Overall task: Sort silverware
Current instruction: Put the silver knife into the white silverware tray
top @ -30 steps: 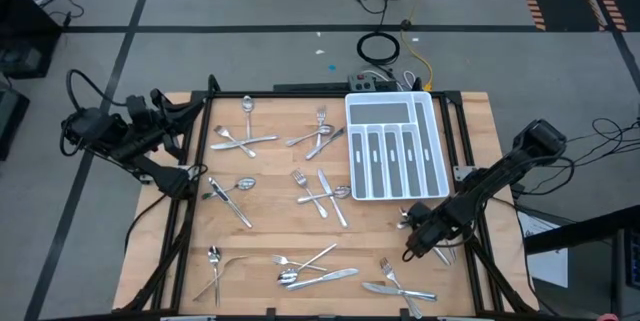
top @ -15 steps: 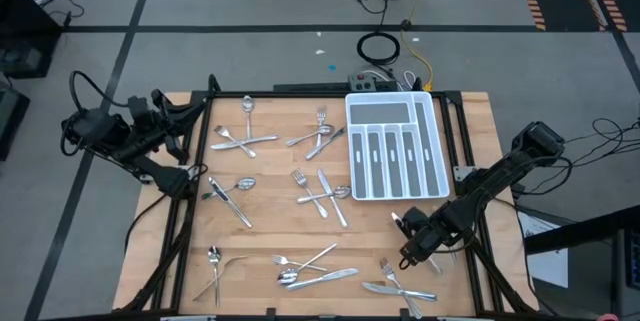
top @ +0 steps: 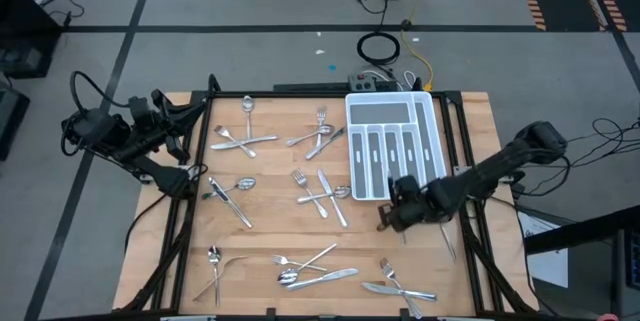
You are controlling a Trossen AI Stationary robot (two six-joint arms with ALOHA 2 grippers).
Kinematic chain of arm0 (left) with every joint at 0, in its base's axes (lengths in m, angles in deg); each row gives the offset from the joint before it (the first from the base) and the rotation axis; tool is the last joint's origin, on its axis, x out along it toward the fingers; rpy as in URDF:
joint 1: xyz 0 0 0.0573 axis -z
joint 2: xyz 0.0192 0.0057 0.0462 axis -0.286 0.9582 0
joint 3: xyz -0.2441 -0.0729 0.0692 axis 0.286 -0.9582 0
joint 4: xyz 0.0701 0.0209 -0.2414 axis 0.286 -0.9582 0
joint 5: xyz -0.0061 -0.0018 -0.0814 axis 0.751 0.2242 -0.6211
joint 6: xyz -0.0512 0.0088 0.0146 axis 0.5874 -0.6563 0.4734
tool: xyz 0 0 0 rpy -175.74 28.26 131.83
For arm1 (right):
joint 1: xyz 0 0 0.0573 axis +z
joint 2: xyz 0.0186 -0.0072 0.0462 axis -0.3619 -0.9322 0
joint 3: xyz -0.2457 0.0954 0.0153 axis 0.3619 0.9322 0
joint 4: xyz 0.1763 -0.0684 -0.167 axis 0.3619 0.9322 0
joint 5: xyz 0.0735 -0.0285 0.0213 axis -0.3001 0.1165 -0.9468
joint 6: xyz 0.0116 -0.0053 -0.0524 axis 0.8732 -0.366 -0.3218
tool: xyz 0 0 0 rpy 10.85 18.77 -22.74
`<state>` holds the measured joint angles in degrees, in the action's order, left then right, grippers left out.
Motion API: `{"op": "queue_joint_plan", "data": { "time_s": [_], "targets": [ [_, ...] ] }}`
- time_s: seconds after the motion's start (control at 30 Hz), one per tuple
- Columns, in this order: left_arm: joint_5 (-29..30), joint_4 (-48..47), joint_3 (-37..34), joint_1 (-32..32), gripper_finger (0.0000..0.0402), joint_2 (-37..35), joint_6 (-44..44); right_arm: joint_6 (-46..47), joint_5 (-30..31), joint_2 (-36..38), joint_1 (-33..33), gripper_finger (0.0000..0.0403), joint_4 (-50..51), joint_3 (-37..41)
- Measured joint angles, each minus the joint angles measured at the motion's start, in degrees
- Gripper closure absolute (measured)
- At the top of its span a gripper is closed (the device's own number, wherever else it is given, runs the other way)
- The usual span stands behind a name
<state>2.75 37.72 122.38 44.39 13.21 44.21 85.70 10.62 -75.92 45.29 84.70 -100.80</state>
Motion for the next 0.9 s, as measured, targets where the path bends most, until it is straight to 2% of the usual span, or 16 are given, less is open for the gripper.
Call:
{"op": "queue_joint_plan", "data": {
  "time_s": [0.23, 0.4, 0.57, 0.7, 0.9],
  "targets": [
    [0.00, -0.26, 0.00, 0.00, 0.0386, 0.00, -0.07, -10.86, 3.10, 8.05, -9.57, 0.0403, 4.48, -0.04],
    [0.00, -0.32, 0.00, 0.00, 0.0386, 0.00, -0.10, -15.03, 6.23, 15.92, -16.74, 0.0403, 14.23, -0.07],
    [0.00, -0.39, 0.00, 0.00, 0.0386, 0.00, -0.13, -17.88, 6.43, 21.31, -22.95, 0.0403, 22.39, -0.07],
    [0.02, -0.60, 0.00, 0.00, 0.0386, 0.00, -0.11, -22.53, 6.41, 22.12, -26.95, 0.0403, 22.43, -0.07],
    [0.02, -1.27, 0.00, 0.00, 0.0386, 0.00, -0.03, -29.62, 5.83, 19.42, -31.50, 0.0403, 20.03, -0.07]
  ]
}}
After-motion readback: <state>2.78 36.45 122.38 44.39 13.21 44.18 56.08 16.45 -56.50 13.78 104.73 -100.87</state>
